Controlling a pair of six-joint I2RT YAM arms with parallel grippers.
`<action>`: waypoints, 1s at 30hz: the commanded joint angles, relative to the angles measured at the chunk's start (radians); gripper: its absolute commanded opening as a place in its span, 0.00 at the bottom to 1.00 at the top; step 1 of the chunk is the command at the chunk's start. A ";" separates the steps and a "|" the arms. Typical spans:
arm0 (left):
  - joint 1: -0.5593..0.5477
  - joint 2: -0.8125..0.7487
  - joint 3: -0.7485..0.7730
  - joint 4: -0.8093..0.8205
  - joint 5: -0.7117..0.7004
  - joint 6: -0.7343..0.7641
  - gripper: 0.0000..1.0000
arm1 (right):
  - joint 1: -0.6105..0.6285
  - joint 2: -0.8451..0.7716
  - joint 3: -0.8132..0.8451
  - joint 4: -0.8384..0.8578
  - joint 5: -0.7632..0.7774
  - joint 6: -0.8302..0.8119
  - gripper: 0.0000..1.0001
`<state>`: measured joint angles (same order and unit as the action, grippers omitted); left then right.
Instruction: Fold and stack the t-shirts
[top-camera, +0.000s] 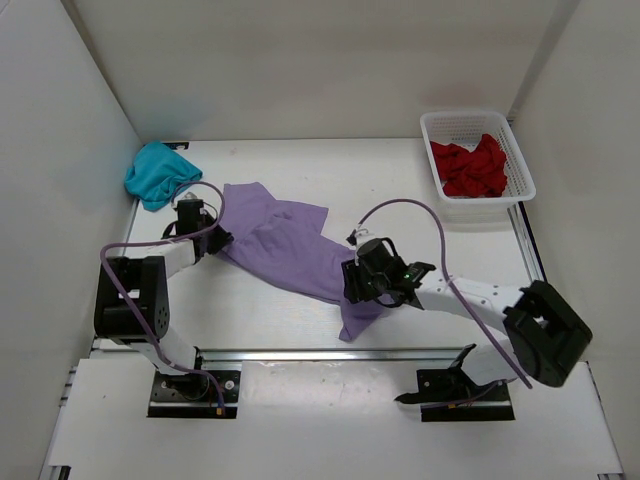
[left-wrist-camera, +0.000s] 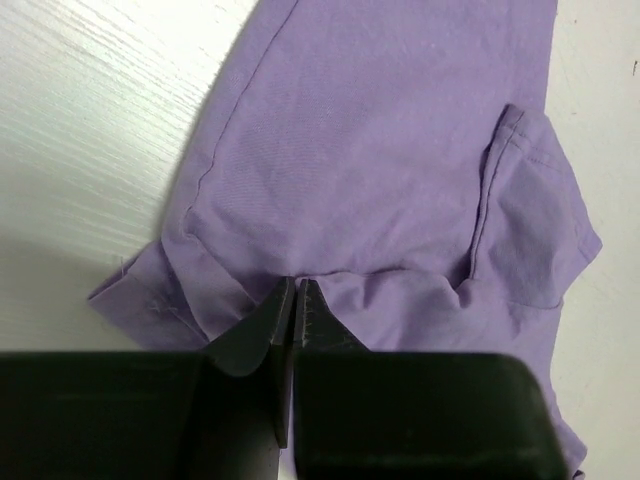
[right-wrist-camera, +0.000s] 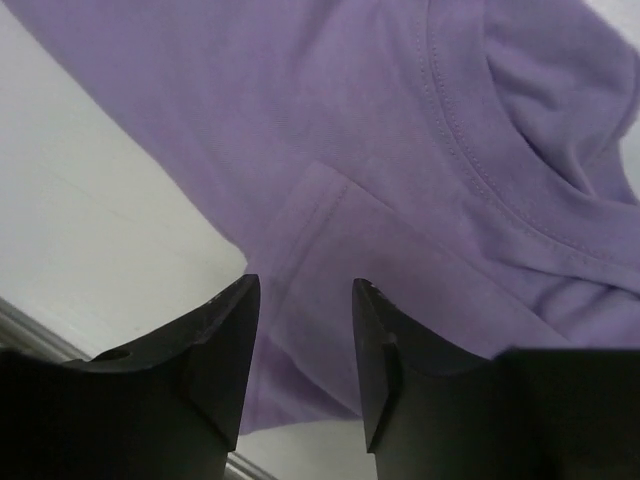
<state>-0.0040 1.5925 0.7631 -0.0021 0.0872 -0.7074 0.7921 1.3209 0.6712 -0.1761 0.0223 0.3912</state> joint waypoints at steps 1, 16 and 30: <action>0.002 -0.058 -0.016 0.039 0.003 -0.015 0.16 | 0.015 0.066 0.070 0.047 0.005 -0.023 0.43; 0.022 -0.117 -0.116 0.074 -0.007 -0.009 0.44 | 0.062 0.224 0.146 0.058 0.171 -0.037 0.37; 0.019 -0.083 -0.099 0.073 0.002 -0.014 0.33 | 0.059 0.287 0.169 0.073 0.240 -0.026 0.00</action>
<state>0.0170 1.5082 0.6476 0.0612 0.0887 -0.7296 0.8562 1.5970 0.8116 -0.1379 0.2218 0.3603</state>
